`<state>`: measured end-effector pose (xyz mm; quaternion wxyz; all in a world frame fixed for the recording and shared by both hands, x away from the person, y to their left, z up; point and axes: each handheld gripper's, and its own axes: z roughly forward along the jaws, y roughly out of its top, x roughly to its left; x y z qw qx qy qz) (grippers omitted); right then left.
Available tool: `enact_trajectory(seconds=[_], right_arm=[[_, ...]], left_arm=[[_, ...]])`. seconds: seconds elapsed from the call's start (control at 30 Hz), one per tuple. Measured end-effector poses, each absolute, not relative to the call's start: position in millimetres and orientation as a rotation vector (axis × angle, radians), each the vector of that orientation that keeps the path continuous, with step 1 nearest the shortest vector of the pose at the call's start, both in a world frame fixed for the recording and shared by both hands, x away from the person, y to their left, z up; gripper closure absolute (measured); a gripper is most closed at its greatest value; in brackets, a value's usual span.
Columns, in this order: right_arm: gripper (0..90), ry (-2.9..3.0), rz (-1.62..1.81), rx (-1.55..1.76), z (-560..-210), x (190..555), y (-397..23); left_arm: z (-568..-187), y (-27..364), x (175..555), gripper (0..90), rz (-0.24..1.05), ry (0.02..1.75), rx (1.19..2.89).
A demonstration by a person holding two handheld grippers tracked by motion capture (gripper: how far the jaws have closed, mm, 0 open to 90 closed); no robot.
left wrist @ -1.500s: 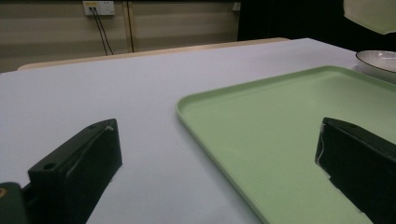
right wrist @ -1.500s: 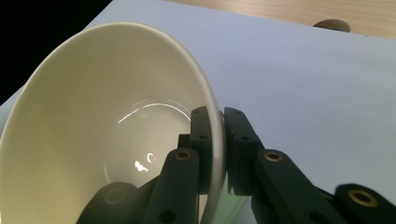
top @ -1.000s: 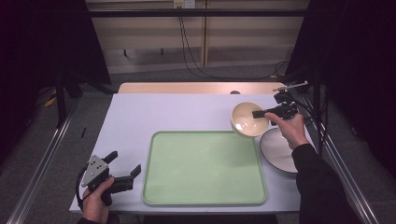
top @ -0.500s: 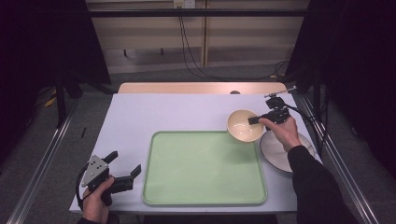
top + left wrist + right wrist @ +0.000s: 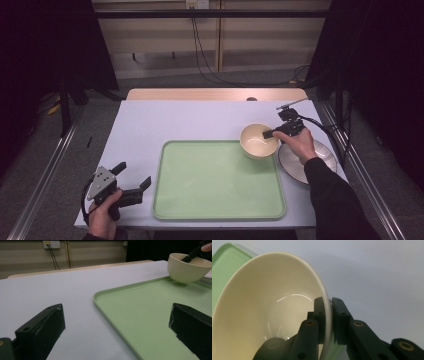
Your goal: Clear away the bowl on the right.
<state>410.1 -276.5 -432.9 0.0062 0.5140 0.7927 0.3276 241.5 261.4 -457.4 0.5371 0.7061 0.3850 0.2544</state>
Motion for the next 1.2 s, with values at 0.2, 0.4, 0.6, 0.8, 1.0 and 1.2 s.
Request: enact_trajectory(seconds=[0.2, 0.4, 0.6, 0.8, 1.0, 1.2], right_arm=[[83.2, 2.497, 1.001, 1.613, -438, 411, -274], [83.2, 2.498, 0.984, 1.623, -441, 412, -273], [83.5, 2.509, 0.978, 1.638, -446, 412, -273], [84.3, 2.502, 0.952, 1.616, -450, 411, -273], [84.3, 2.494, 0.970, 1.599, -452, 410, -273], [83.9, 2.478, 0.985, 1.554, -453, 406, -273]], left_arm=[[-457, 262, 242, 0.4, 0.602, 0.911, 1.681], [-457, 262, 242, 0.5, 0.601, 0.910, 1.682], [-457, 262, 242, 0.4, 0.600, 0.910, 1.682], [-457, 262, 242, 0.4, 0.598, 0.910, 1.681], [-457, 262, 241, 0.4, 0.598, 0.910, 1.680], [-457, 262, 241, 0.4, 0.602, 0.912, 1.677]])
